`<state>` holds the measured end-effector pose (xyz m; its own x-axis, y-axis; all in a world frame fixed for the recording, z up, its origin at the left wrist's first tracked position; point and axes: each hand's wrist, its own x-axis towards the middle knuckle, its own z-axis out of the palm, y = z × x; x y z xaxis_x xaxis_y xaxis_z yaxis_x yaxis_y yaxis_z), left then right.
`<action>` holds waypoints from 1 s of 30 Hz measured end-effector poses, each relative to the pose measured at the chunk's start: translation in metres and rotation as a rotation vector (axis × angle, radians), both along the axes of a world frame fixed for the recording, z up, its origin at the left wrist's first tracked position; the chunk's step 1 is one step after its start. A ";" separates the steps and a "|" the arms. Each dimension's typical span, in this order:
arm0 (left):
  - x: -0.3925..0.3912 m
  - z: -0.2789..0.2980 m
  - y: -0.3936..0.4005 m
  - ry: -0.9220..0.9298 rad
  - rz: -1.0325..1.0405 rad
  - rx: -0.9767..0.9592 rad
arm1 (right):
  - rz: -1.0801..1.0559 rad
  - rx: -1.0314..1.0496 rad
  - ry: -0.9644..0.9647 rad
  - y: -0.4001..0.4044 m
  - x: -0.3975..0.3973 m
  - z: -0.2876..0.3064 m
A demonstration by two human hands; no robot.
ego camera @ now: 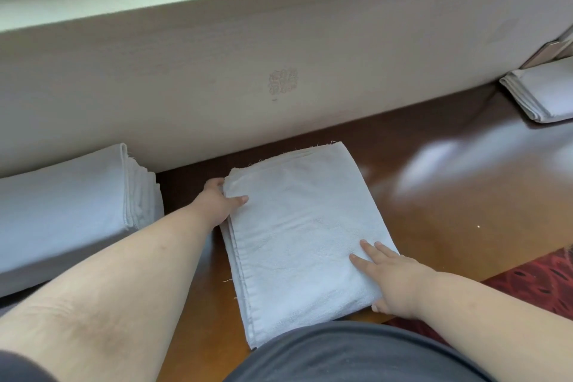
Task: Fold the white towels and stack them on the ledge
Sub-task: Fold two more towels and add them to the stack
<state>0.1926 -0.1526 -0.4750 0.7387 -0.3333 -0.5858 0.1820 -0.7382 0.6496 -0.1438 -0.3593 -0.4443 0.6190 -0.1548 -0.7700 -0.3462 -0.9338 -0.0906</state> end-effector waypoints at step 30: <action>0.010 -0.010 -0.016 -0.042 0.272 -0.120 | 0.057 0.015 0.025 -0.004 0.002 0.002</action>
<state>0.2029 -0.1683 -0.4847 0.8331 -0.1850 -0.5213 0.3339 -0.5832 0.7405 -0.1419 -0.3636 -0.4425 0.6070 -0.1085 -0.7872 -0.2952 -0.9505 -0.0966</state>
